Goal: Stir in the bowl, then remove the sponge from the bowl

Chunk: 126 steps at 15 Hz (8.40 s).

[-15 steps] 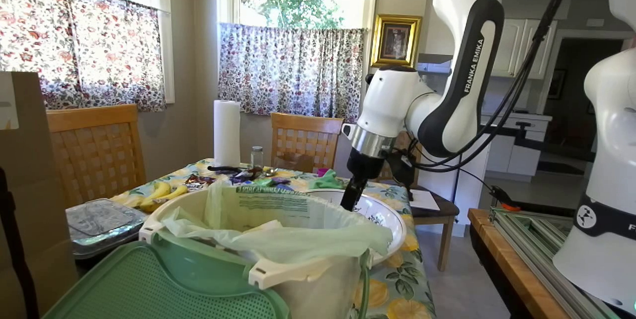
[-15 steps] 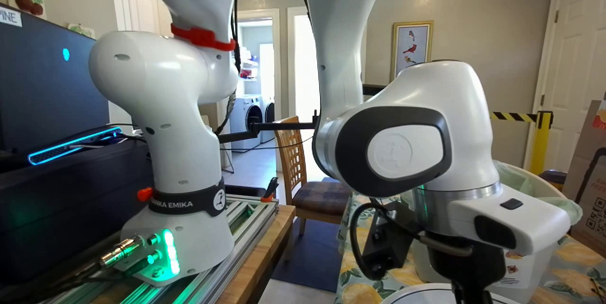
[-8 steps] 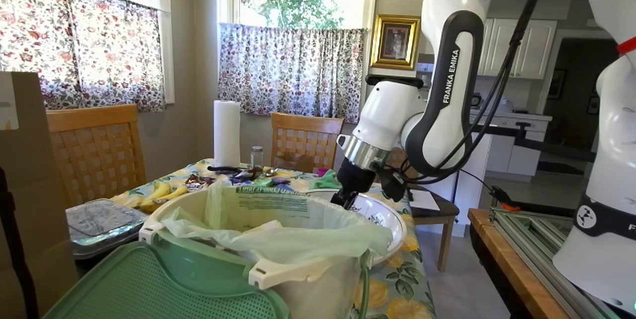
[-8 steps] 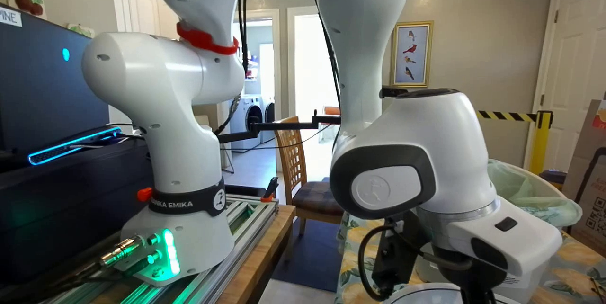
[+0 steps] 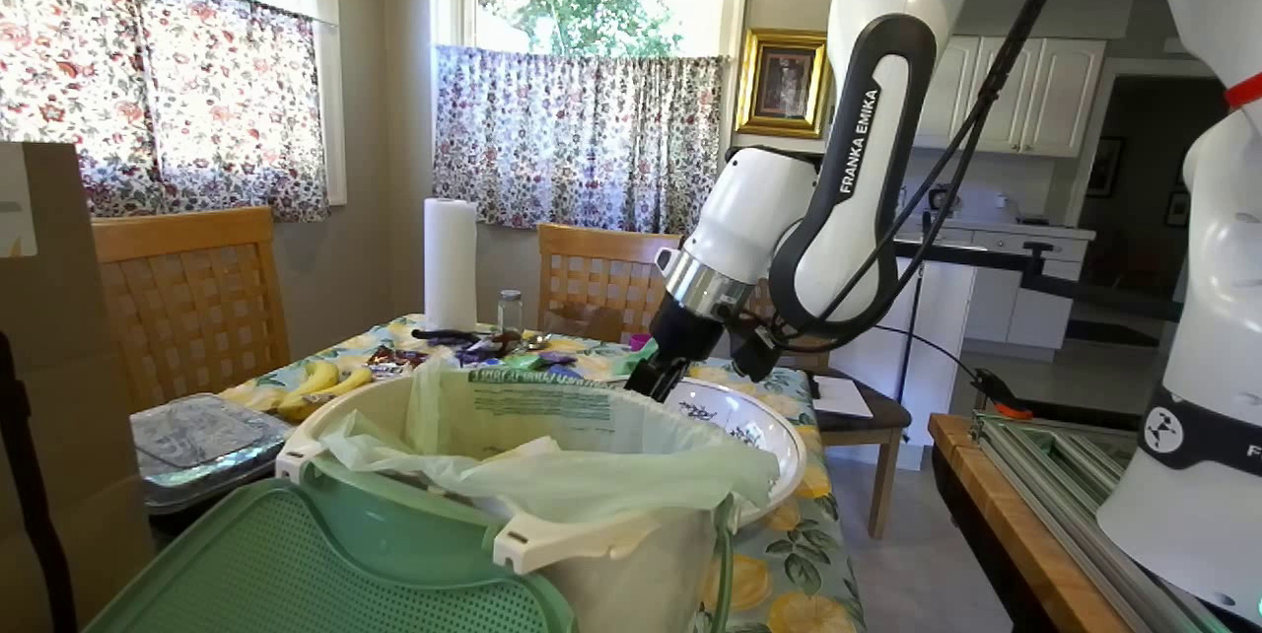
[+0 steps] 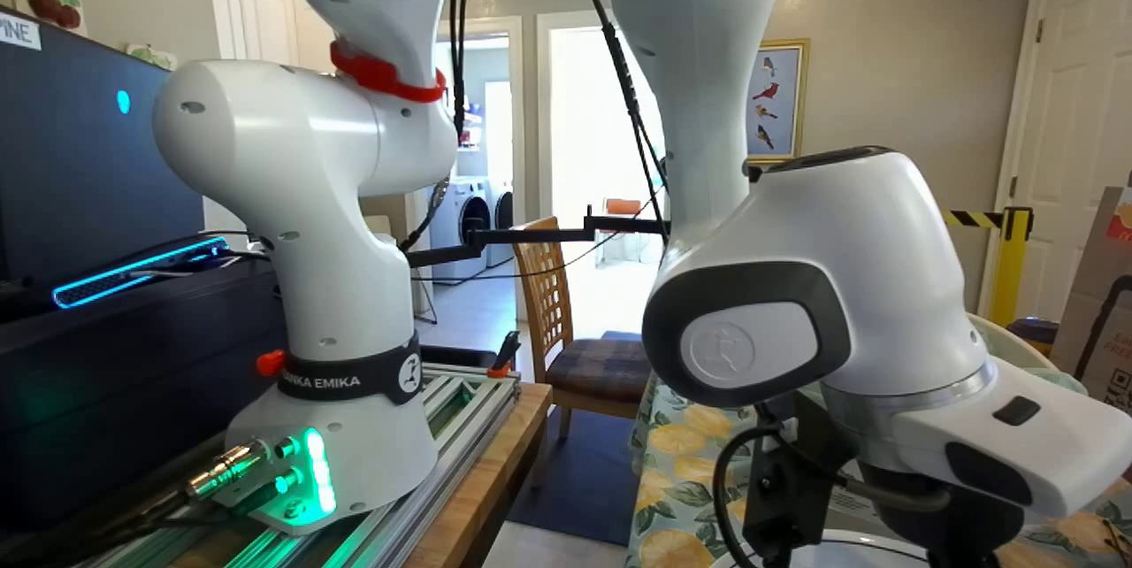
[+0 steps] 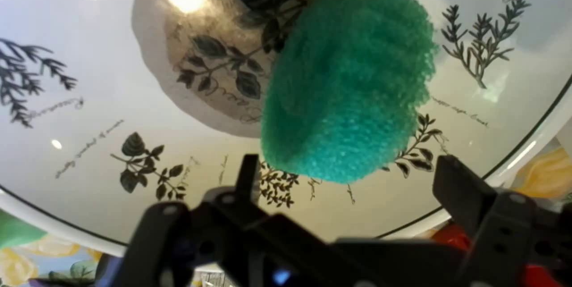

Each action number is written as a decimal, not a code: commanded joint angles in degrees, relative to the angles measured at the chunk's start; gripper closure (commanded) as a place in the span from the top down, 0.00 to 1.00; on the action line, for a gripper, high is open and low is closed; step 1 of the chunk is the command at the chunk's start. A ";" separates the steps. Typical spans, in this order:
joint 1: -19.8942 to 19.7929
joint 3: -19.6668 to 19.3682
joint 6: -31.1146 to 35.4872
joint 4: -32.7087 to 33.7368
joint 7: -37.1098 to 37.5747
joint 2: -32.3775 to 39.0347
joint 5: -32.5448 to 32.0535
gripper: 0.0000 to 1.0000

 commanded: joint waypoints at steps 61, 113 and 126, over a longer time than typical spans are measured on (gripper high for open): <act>23.17 -15.34 -15.71 4.69 5.52 1.81 17.71 1.00; 27.76 -20.39 -41.12 9.12 13.97 -0.68 -2.68 1.00; 32.44 -27.10 -41.15 8.14 26.33 -0.57 -14.88 1.00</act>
